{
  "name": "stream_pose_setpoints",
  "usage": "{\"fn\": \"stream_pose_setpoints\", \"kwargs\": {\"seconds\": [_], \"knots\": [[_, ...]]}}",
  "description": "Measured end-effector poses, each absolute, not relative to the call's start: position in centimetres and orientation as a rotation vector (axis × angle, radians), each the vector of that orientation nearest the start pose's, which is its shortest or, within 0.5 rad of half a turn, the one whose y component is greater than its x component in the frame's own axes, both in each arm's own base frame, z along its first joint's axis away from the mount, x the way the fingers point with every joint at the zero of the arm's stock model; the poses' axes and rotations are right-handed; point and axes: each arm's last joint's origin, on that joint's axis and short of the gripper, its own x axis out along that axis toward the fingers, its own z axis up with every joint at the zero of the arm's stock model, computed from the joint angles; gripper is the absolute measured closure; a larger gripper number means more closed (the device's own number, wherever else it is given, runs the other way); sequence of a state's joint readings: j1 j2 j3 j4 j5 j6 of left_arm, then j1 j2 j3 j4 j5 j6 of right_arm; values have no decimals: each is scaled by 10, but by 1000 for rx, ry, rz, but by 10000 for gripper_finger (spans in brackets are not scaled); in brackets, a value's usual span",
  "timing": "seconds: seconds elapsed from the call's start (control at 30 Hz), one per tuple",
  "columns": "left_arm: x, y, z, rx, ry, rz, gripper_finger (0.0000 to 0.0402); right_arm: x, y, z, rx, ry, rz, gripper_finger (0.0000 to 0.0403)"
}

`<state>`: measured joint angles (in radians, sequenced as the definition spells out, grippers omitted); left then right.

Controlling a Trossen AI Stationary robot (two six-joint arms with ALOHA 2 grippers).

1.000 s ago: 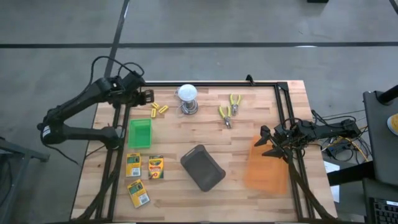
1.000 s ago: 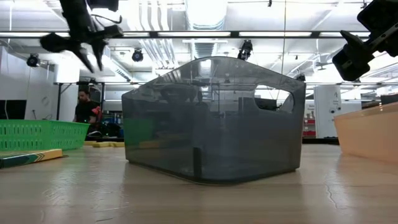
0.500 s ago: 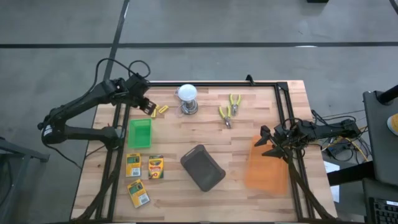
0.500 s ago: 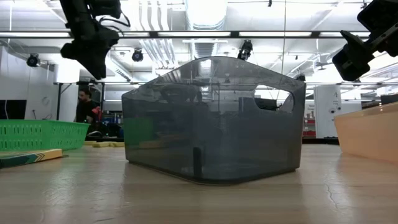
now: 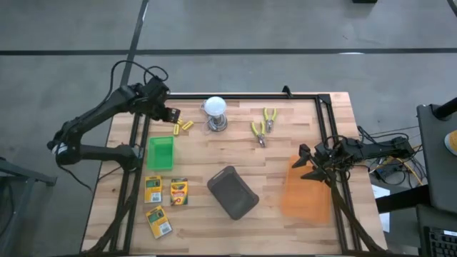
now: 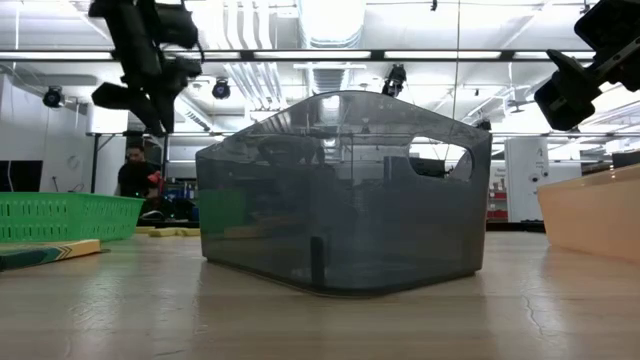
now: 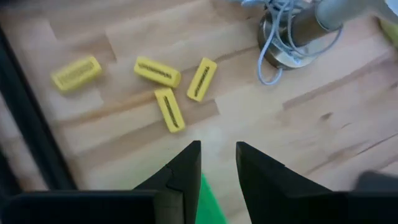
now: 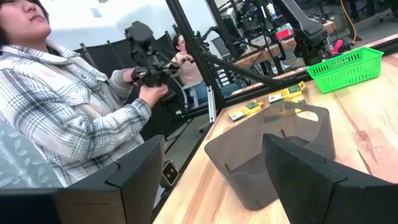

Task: Pick & Place School Supplies
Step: Put the yellow eraser into the green bin

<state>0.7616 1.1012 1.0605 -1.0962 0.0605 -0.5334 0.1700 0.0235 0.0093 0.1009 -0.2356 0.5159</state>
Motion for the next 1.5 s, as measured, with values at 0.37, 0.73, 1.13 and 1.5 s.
{"fn": "stream_pose_setpoints", "kwargs": {"seconds": [0.37, 0.73, 1.13, 1.5], "knots": [[160, 174, 271, -1363, 734, 1071, 296, 95, 23, 175, 506, 19, 419, 139], [167, 183, 252, -1516, 756, 1181, 296, 95, 23, 175, 506, 19, 419, 141], [165, 184, 256, -1463, 703, 1246, 296, 95, 23, 175, 506, 18, 420, 137], [165, 184, 256, -1414, 740, 1216, 275, 95, 23, 175, 506, 18, 419, 144]]}}
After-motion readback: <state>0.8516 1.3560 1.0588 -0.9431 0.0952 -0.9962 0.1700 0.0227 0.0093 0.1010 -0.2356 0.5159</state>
